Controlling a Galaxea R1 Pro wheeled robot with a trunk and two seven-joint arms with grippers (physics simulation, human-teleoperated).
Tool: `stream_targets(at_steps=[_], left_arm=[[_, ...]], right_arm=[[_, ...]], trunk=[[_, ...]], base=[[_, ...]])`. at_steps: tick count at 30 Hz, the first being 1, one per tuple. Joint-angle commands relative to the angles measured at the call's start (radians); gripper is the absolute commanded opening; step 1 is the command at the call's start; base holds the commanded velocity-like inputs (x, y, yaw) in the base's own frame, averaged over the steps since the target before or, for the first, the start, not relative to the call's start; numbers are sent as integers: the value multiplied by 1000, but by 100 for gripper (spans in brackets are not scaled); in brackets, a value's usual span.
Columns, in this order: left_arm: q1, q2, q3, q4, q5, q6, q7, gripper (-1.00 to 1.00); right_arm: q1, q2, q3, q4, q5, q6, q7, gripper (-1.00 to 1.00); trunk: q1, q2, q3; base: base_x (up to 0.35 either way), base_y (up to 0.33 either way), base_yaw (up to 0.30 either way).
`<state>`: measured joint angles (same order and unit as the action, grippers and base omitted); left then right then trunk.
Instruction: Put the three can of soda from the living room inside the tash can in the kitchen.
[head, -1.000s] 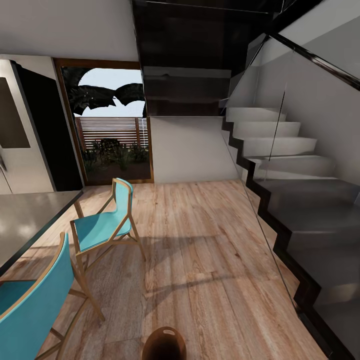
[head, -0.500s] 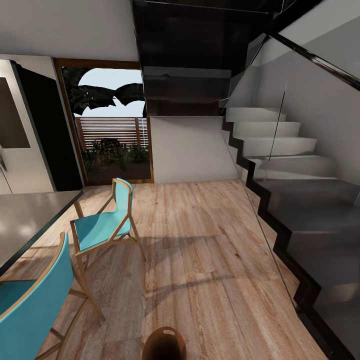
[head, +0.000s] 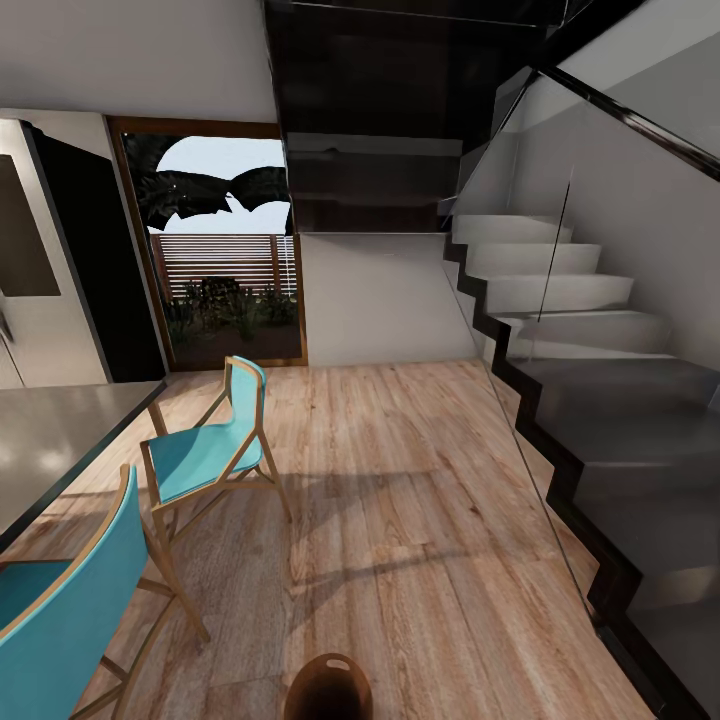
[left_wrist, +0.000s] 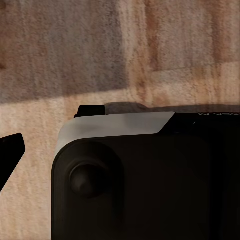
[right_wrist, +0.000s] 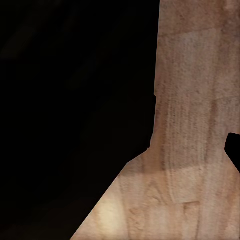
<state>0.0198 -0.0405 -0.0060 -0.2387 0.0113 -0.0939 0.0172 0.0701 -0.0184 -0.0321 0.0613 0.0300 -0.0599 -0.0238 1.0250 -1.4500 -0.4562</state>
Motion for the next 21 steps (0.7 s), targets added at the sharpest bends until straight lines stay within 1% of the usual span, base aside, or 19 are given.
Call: stream_targets(at_steps=[1, 21], left_arm=[[0, 0, 0, 0, 0, 0, 0, 100], [0, 0, 0, 0, 0, 0, 0, 100]], right_arm=[[0, 0, 0, 0, 0, 0, 0, 100], [0, 0, 0, 0, 0, 0, 0, 100]], trunk=[[0, 0, 0], [0, 0, 0]], base=[[0, 0, 0], [0, 0, 0]])
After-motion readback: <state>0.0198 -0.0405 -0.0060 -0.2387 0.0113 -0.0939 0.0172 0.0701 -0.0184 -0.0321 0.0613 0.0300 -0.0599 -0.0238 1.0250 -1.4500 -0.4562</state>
